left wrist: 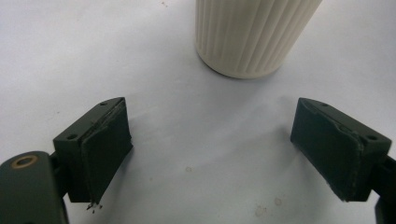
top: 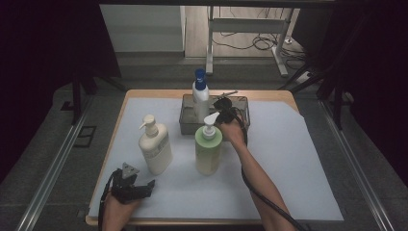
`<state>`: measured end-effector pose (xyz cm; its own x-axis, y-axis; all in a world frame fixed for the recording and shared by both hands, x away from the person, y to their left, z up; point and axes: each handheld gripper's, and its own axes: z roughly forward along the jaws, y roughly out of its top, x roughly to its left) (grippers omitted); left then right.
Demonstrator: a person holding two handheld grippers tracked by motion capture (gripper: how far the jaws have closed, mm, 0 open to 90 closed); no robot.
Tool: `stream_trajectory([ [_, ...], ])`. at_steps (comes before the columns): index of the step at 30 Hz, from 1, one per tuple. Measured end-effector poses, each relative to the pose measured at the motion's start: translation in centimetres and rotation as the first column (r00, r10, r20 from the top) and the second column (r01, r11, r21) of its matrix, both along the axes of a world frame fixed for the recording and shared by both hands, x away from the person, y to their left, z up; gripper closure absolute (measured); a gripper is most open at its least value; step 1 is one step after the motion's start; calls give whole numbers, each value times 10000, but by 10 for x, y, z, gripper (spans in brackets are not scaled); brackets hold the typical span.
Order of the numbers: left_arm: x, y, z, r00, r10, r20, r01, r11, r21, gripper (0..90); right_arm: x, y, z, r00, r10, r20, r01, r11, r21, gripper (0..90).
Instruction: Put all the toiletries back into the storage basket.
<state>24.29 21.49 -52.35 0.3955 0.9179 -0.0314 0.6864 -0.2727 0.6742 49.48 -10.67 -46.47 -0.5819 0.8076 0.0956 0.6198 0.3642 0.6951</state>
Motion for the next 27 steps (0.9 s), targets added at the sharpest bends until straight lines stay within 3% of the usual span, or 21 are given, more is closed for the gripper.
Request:
stream_trajectory([
  [27, 0, 0, 0, 10000, -4, 15, 4, 10000, 17, 118, 0, 26, -1, 9981, 618, 18, -618, 9980, 108, 888],
])
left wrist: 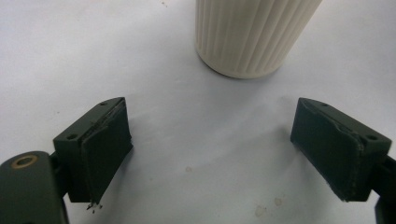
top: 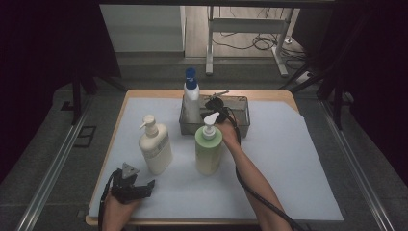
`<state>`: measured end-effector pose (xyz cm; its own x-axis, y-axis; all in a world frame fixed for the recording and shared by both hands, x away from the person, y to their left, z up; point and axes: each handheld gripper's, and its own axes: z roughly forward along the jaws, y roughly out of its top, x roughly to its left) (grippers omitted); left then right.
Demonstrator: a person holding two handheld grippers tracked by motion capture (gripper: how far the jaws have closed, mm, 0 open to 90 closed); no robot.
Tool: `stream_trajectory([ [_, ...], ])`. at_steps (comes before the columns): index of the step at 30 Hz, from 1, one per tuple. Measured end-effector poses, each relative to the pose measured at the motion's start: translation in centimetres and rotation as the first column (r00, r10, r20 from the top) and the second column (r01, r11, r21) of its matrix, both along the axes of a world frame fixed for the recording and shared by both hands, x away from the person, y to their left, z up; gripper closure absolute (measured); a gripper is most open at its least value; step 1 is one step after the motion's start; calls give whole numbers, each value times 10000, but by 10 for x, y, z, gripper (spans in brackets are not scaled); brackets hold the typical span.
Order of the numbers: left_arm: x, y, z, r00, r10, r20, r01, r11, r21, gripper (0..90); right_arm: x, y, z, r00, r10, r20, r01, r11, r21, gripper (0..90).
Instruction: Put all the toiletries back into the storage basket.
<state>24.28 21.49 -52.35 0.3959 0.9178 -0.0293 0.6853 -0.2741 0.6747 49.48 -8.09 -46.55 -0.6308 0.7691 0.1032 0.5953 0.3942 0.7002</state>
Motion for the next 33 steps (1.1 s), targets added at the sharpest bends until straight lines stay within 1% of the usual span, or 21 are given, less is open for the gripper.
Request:
stream_trajectory([
  [2, 0, 0, 0, 10000, -5, 4, 5, 10000, -1, 118, 0, 2, 1, 10000, -26, 0, 26, 10000, 70, 888],
  [3, 0, 0, 0, 10000, -2, 5, 2, 10000, 2, 118, 0, 3, 1, 9999, 116, 25, -116, 9999, 54, 888],
  [4, 0, 0, 0, 10000, -4, 3, 4, 10000, 3, 118, -1, 5, 1, 10000, 93, 28, -93, 9999, 82, 889],
  [8, 0, 0, 0, 10000, -1, 0, 1, 10000, -3, 118, -3, 10, 2, 9994, 332, 3, -332, 9992, 209, 891],
  [10, 0, 0, 0, 10000, -4, 3, 4, 10000, -2, 118, -5, 13, 2, 9992, 403, 47, -404, 9991, 149, 893],
  [14, 0, 0, 0, 10000, 5, -10, -5, 10000, -15, 118, -5, 12, 1, 9988, 492, -72, -490, 9983, 301, 894],
  [19, 0, 0, 0, 10000, 6, -12, -6, 10000, -8, 118, -7, 13, 1, 9983, 571, -74, -568, 9976, 388, 895],
  [26, 0, 0, 0, 10000, 8, -5, -8, 10000, -12, 118, -8, 13, 1, 9979, 636, -86, -632, 9972, 404, 893],
  [27, 0, 0, 0, 10000, 7, -7, -7, 10000, -12, 118, -9, 12, 0, 9978, 651, -92, -648, 9973, 350, 886],
  [29, 0, 0, 0, 10000, 2, 7, -2, 10000, 1, 118, -10, 12, 0, 9974, 726, 16, -727, 9973, 121, 842],
  [30, 0, 0, 0, 10000, 5, 12, -5, 10000, 1, 118, -11, 12, -1, 9975, 712, -14, -712, 9974, 46, 822],
  [32, 0, 0, 0, 10000, 8, 15, -8, 10000, -1, 119, -12, 10, -2, 9972, 743, -43, -742, 9972, 86, 812],
  [33, 0, 0, 0, 10000, 8, 18, -8, 10000, -2, 119, -12, 10, -3, 9975, 708, 18, -708, 9975, 39, 797],
])
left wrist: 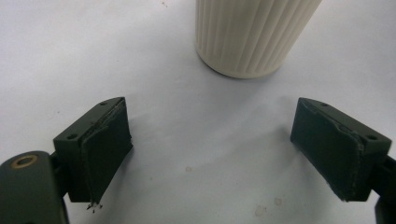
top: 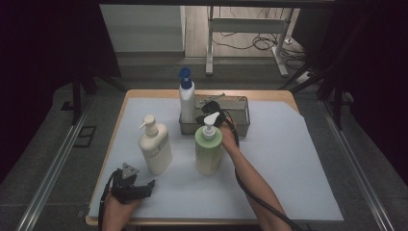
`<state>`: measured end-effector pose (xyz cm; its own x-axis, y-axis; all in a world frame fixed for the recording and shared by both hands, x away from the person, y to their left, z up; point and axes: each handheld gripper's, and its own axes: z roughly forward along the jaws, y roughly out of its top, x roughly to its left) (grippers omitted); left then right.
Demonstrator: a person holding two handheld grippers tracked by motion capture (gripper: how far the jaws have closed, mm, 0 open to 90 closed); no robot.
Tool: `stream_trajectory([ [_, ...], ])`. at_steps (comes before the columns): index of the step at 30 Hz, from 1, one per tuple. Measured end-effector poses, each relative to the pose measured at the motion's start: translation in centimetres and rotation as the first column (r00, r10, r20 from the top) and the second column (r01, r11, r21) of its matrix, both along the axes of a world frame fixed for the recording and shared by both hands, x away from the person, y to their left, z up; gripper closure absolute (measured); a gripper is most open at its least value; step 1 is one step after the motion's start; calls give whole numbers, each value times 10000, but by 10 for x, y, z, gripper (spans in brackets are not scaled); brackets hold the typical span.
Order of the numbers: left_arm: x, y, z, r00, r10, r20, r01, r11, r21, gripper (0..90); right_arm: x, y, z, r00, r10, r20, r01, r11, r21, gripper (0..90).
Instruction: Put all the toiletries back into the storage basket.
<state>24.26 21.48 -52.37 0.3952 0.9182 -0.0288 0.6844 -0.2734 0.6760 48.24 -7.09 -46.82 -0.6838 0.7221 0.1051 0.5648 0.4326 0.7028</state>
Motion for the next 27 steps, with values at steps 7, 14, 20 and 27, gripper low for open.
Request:
stream_trajectory([
  [7, 0, 0, 0, 10000, 8, 17, -8, 10000, -7, 119, -2, -10, 5, 9995, -184, 250, 186, 9998, -58, 703],
  [14, 0, 0, 0, 10000, 29, 30, -29, 10000, -16, 119, -10, -22, 15, 9986, -129, 505, 125, 9999, 89, 604],
  [20, 0, 0, -1, 10000, 14, 34, -14, 10000, -18, 119, -16, -31, 24, 9985, -93, 537, 84, 9998, 163, 503],
  [27, -1, 0, -1, 10000, 14, 38, -14, 10000, -13, 118, -24, -41, 31, 9977, 19, 685, -36, 9997, 250, 403],
])
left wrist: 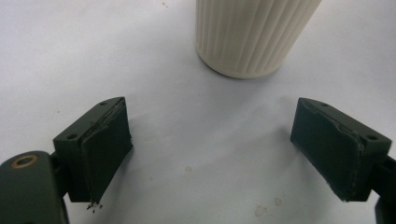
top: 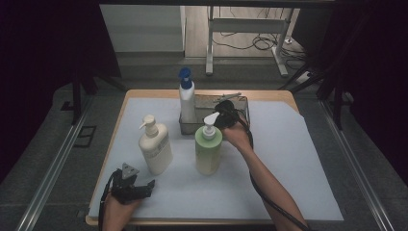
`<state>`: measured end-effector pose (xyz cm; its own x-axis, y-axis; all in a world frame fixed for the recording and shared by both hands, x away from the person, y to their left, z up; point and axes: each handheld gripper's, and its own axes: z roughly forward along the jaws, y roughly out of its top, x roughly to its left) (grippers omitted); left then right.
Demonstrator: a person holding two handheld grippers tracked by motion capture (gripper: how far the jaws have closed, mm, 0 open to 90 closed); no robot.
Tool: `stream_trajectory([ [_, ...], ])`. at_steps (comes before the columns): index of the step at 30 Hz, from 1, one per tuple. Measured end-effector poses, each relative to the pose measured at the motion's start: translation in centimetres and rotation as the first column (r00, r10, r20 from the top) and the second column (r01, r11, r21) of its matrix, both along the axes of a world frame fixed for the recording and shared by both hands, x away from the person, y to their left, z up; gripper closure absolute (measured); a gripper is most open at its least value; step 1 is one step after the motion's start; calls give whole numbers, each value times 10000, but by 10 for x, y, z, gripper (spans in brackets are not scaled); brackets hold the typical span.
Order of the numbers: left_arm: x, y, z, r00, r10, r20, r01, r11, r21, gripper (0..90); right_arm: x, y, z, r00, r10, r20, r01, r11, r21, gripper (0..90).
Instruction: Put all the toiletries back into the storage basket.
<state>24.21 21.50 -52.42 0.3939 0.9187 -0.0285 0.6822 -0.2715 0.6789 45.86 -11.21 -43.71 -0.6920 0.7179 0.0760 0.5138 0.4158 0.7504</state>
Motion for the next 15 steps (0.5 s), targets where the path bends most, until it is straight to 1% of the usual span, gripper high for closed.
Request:
stream_trajectory([
  [6, 0, 0, 0, 10000, 7, 15, -7, 10000, -22, 119, -9, -8, 4, 9999, 84, 137, -83, 9999, -57, 342],
  [8, 0, 0, 0, 10000, 4, 14, -4, 10000, -3, 119, -12, -12, 5, 9999, 97, 135, -96, 9999, -124, 338],
  [9, 0, 0, 0, 10000, 3, 3, -3, 10000, 1, 119, -13, -14, 5, 9996, 207, 165, -205, 9997, -154, 335],
  [13, 0, 0, 0, 10000, 6, 6, -6, 10000, 2, 119, -20, -21, 5, 9990, 335, 304, -325, 9989, -324, 325],
  [15, 0, 0, 0, 10000, 7, 13, -7, 10000, -11, 119, -22, -25, 6, 9991, 292, 303, -282, 9990, -356, 317],
])
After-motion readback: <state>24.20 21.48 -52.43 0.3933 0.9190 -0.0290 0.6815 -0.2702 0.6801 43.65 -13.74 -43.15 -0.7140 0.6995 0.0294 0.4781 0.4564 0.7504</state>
